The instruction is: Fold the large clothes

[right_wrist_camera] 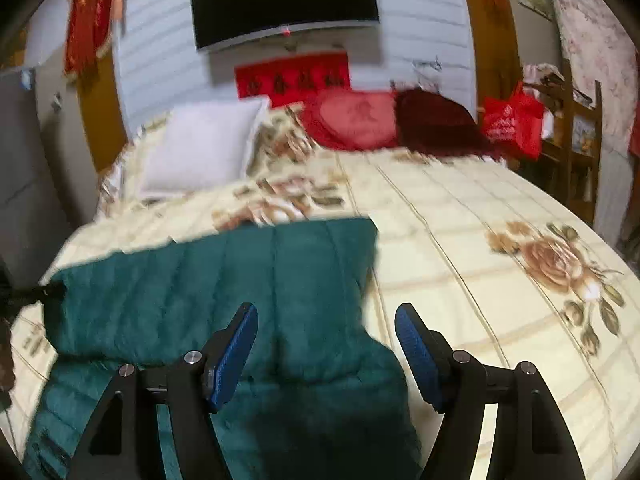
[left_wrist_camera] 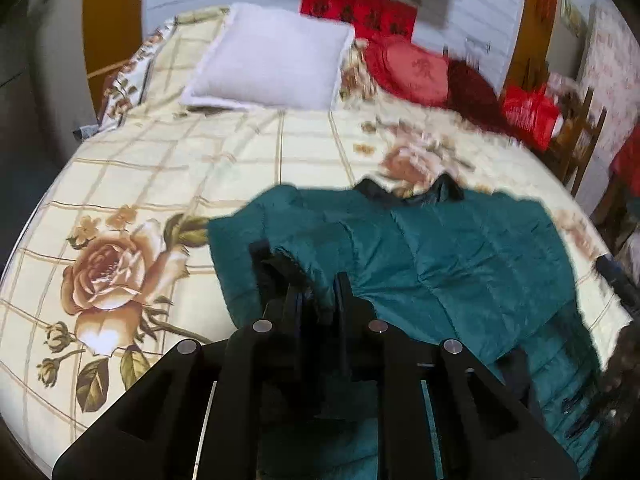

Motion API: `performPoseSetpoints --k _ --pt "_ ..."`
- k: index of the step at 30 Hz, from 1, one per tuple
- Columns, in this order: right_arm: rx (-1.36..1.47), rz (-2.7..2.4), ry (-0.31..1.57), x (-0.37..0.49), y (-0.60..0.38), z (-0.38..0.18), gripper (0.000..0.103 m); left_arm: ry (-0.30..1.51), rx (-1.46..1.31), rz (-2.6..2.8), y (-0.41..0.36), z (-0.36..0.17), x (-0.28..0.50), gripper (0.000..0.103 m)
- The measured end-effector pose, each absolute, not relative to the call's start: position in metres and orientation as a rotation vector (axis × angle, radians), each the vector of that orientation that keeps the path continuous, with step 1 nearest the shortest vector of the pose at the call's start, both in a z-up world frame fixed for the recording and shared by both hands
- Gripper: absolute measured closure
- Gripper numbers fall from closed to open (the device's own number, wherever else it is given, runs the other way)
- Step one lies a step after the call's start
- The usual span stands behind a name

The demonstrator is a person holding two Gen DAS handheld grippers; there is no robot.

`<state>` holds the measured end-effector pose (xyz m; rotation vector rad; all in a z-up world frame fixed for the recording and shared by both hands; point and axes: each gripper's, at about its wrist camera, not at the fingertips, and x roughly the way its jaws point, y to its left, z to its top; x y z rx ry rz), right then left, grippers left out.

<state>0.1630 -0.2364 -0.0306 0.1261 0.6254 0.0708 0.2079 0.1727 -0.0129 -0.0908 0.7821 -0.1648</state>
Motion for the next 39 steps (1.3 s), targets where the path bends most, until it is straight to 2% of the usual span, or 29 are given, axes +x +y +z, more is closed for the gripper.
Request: performPoseSetpoints --k 6,10,13,18,23,27,32,34,39 --pt "0.086 0.253 0.616 0.188 -0.210 -0.038 0.034 0.607 -0.154 -0.058 0.176 0.016 0.179 0.089" --pt "0.077 0.291 0.680 0.202 -0.197 -0.051 0.035 0.535 -0.218 0.036 0.176 0.024 0.169 0.089" --pt "0.068 0.277 0.761 0.211 -0.195 -0.068 0.034 0.584 -0.268 0.011 0.160 0.014 0.180 0.089" --pt "0.075 0.278 0.829 0.214 -0.194 -0.084 0.032 0.708 -0.092 0.028 0.107 -0.023 0.212 0.089" --pt "0.067 0.291 0.846 0.211 -0.194 -0.093 0.024 0.873 -0.120 0.087 0.124 -0.075 0.222 0.088" --pt "0.060 0.315 0.846 0.211 -0.193 -0.094 0.015 0.849 -0.006 0.095 0.113 -0.085 0.219 0.088" --pt "0.002 0.307 0.851 0.210 -0.183 -0.094 0.007 0.838 -0.025 0.092 0.116 -0.088 0.219 0.088" --pt "-0.011 0.314 0.855 0.210 -0.181 -0.094 0.001 0.836 -0.029 0.090 0.116 -0.087 0.216 0.088" --pt "-0.026 0.314 0.857 0.210 -0.178 -0.095 0.000 0.836 -0.029 0.091 0.116 -0.087 0.217 0.088"
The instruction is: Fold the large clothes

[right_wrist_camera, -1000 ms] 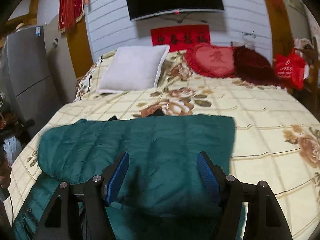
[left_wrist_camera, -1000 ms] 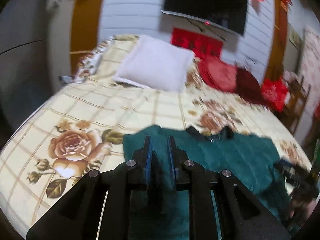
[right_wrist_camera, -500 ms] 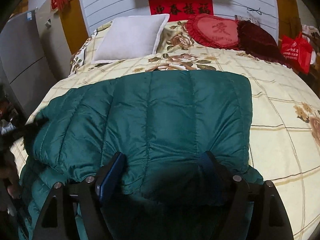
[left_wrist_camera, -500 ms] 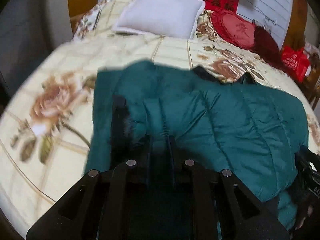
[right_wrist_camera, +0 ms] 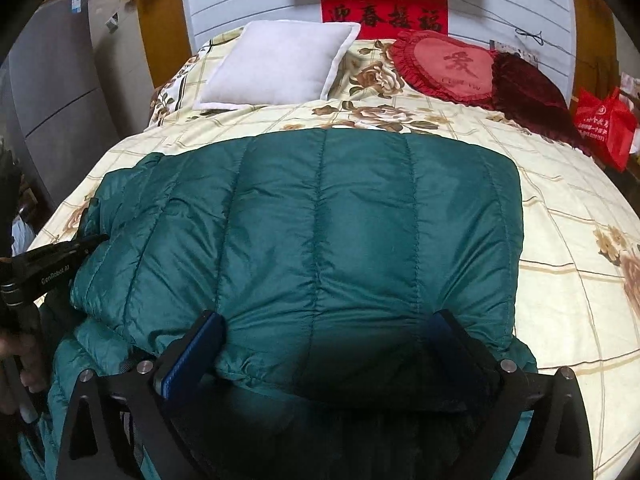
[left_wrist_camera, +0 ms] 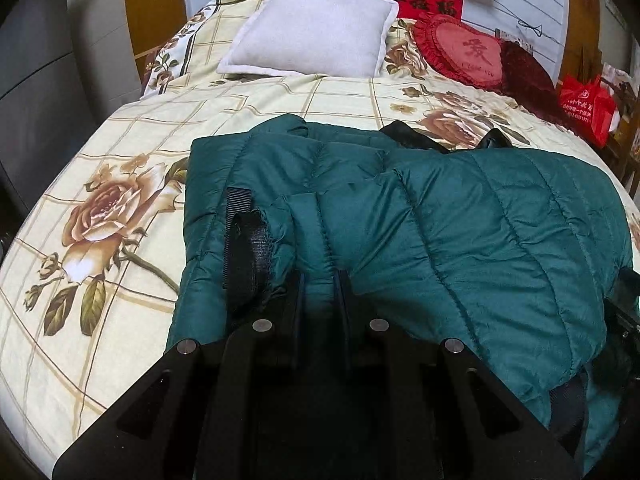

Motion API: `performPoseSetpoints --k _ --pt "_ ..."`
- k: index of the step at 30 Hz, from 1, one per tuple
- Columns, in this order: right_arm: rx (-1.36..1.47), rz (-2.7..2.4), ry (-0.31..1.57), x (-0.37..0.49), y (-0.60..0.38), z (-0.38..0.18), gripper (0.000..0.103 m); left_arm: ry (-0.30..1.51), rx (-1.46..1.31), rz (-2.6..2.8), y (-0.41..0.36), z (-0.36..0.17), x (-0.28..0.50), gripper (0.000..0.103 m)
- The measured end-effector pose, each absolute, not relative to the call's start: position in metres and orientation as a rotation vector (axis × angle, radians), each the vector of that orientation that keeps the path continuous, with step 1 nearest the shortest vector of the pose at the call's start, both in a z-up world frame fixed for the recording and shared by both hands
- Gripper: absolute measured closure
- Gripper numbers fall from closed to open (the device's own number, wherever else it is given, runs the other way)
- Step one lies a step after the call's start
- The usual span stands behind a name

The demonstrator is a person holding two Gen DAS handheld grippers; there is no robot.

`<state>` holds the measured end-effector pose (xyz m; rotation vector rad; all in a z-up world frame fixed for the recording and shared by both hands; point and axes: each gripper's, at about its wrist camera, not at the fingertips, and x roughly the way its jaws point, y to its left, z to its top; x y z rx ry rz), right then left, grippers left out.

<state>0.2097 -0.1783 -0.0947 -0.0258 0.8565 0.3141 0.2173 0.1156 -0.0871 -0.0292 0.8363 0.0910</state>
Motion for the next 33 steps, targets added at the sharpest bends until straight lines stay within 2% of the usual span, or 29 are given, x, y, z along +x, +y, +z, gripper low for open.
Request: performPoseSetpoints --k 6,12,17,23,28,33 --pt "-0.044 0.317 0.851 0.208 -0.174 -0.091 0.001 0.836 -0.035 0.091 0.116 -0.088 0.217 0.088" --pt "0.108 0.256 0.664 0.224 -0.190 -0.043 0.001 0.834 -0.035 0.093 0.115 -0.087 0.216 0.088" --pt "0.143 0.175 0.779 0.286 -0.200 -0.048 0.001 0.834 -0.034 0.093 0.115 -0.087 0.216 0.088" --pt "0.046 0.182 1.045 0.333 -0.200 -0.105 0.002 0.832 -0.040 0.090 0.116 -0.086 0.216 0.088" --pt "0.006 0.158 1.052 0.332 -0.198 -0.102 0.003 0.824 -0.053 0.088 0.119 -0.085 0.214 0.088" --pt "0.032 0.187 0.872 0.274 -0.197 -0.045 0.005 0.814 -0.077 0.077 0.122 -0.083 0.212 0.088"
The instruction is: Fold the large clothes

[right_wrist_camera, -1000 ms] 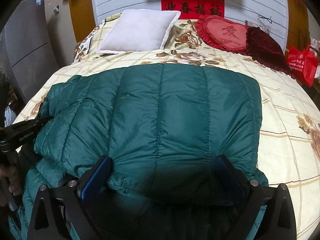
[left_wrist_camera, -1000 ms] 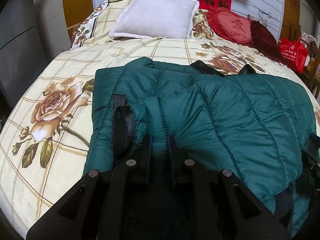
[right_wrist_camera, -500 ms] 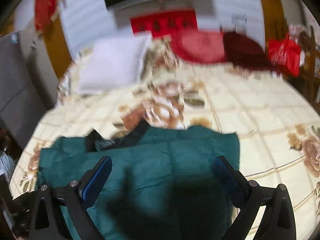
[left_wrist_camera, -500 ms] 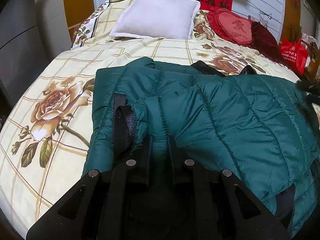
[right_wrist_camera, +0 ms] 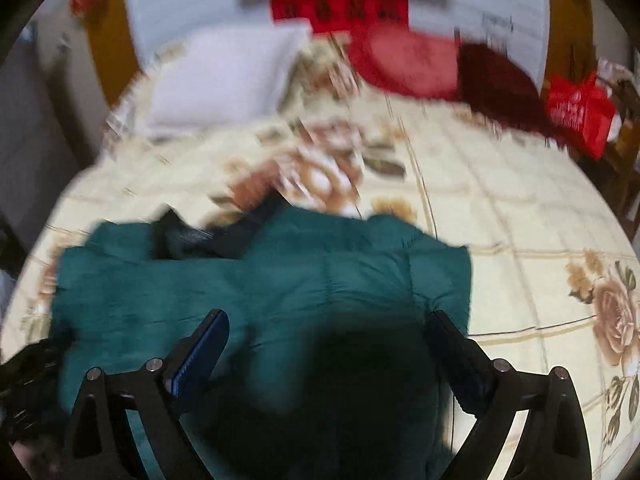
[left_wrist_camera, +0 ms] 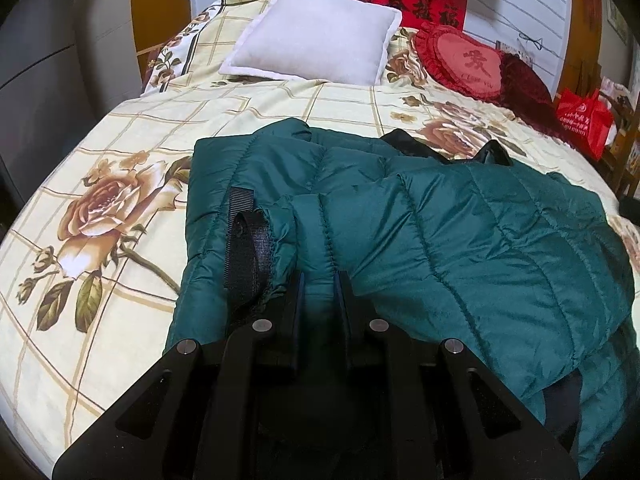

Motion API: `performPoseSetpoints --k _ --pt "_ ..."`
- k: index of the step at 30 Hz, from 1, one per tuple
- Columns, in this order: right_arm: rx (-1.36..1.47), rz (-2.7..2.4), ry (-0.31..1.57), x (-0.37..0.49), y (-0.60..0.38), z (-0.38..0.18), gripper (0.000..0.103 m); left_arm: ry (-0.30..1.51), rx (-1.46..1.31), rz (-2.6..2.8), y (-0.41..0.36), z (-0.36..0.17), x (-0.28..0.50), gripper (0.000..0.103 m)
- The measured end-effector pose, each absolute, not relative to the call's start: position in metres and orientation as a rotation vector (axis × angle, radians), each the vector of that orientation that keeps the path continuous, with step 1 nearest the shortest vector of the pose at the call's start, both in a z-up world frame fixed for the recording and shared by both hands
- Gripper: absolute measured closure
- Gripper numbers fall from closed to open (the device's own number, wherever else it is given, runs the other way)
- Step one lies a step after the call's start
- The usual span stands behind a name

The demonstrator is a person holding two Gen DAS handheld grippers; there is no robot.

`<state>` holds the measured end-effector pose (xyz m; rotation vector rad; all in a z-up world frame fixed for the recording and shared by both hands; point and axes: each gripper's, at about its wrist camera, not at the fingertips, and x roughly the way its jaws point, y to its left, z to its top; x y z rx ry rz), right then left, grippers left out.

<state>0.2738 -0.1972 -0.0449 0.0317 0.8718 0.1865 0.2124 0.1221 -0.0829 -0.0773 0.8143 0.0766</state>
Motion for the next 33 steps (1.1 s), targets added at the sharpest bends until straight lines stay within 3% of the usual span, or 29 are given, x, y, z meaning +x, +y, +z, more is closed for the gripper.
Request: performPoseSetpoints --k 4,10,24,31,33 --pt "0.099 0.215 0.828 0.226 -0.199 -0.042 0.005 0.776 -0.067 0.098 0.118 -0.069 0.200 0.089" --pt "0.104 0.166 0.946 0.222 -0.196 -0.109 0.000 0.785 -0.106 0.062 0.113 -0.059 0.188 0.088" --pt "0.087 0.160 0.910 0.218 -0.194 -0.104 0.000 0.810 -0.118 0.042 0.118 -0.082 0.196 0.088" --pt "0.051 0.188 0.664 0.193 -0.177 -0.047 0.000 0.804 -0.130 0.036 0.120 -0.082 0.196 0.088" --pt "0.054 0.257 0.701 0.199 -0.165 -0.049 0.000 0.802 -0.127 0.038 0.120 -0.082 0.196 0.088"
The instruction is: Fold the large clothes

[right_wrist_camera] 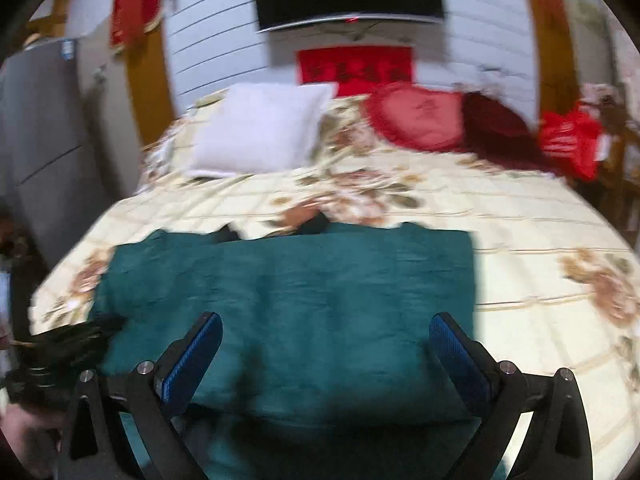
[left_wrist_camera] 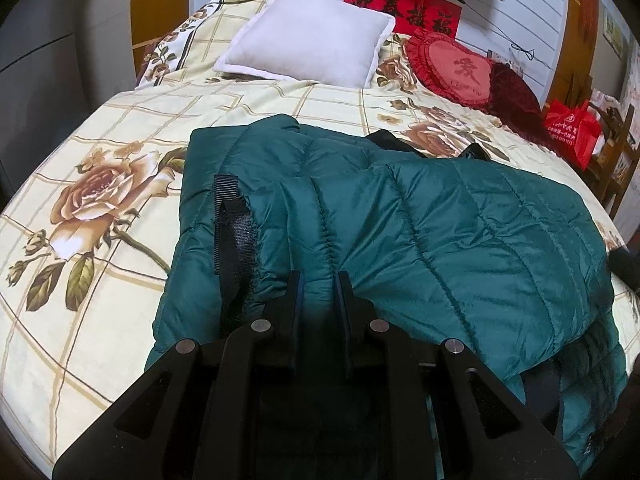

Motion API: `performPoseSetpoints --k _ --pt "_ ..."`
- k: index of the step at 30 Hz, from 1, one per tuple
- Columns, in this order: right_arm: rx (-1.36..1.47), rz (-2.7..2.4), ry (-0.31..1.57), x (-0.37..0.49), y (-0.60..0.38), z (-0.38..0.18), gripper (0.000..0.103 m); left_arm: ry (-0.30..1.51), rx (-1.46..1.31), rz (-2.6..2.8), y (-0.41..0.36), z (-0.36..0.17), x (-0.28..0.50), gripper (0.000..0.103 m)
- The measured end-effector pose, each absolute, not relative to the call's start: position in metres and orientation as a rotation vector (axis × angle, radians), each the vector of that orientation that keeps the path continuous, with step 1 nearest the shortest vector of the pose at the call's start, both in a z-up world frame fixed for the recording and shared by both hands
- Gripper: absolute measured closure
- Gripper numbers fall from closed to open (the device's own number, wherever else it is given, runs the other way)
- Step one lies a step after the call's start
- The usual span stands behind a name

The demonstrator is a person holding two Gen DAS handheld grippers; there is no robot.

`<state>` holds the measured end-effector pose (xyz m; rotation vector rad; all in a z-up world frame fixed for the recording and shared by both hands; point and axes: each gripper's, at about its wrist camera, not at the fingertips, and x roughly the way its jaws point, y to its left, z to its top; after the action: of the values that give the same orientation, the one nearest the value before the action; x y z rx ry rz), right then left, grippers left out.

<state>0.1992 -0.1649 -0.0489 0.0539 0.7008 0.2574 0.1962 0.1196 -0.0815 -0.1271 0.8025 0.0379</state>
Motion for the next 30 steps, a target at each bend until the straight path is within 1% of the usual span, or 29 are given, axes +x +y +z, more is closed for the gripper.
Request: performPoseSetpoints --k 1,4,11,14,18,21,24,28,29,30 --pt "0.045 0.268 0.729 0.203 -0.160 -0.054 0.000 0.802 -0.128 0.038 0.120 -0.082 0.196 0.088" --pt "-0.026 0.282 0.893 0.219 -0.145 -0.094 0.000 0.803 -0.128 0.036 0.118 -0.082 0.196 0.088" --pt "-0.002 0.297 0.911 0.221 -0.151 -0.101 0.000 0.806 -0.139 0.028 0.118 -0.081 0.196 0.088" --pt "0.016 0.298 0.896 0.214 -0.156 -0.091 0.000 0.831 -0.133 0.001 0.122 -0.070 0.192 0.088" --pt "0.131 0.277 0.800 0.183 -0.182 -0.057 0.000 0.834 -0.169 0.013 0.139 -0.050 0.165 0.088" --pt "0.145 0.192 0.764 0.154 -0.207 -0.041 0.000 0.838 -0.073 0.033 0.145 -0.041 0.134 0.088" --pt "0.157 0.131 0.757 0.110 -0.238 -0.042 0.000 0.854 0.008 0.030 0.155 -0.041 0.096 0.088" --pt "0.157 0.126 0.797 0.054 -0.266 -0.063 0.000 0.887 -0.004 0.053 0.175 -0.050 0.052 0.087" --pt "0.145 0.129 0.804 0.045 -0.270 -0.066 0.000 0.902 -0.022 0.066 0.182 -0.054 0.039 0.080" --pt "0.133 0.134 0.805 0.033 -0.275 -0.068 0.000 0.910 -0.033 0.073 0.187 -0.057 0.031 0.056"
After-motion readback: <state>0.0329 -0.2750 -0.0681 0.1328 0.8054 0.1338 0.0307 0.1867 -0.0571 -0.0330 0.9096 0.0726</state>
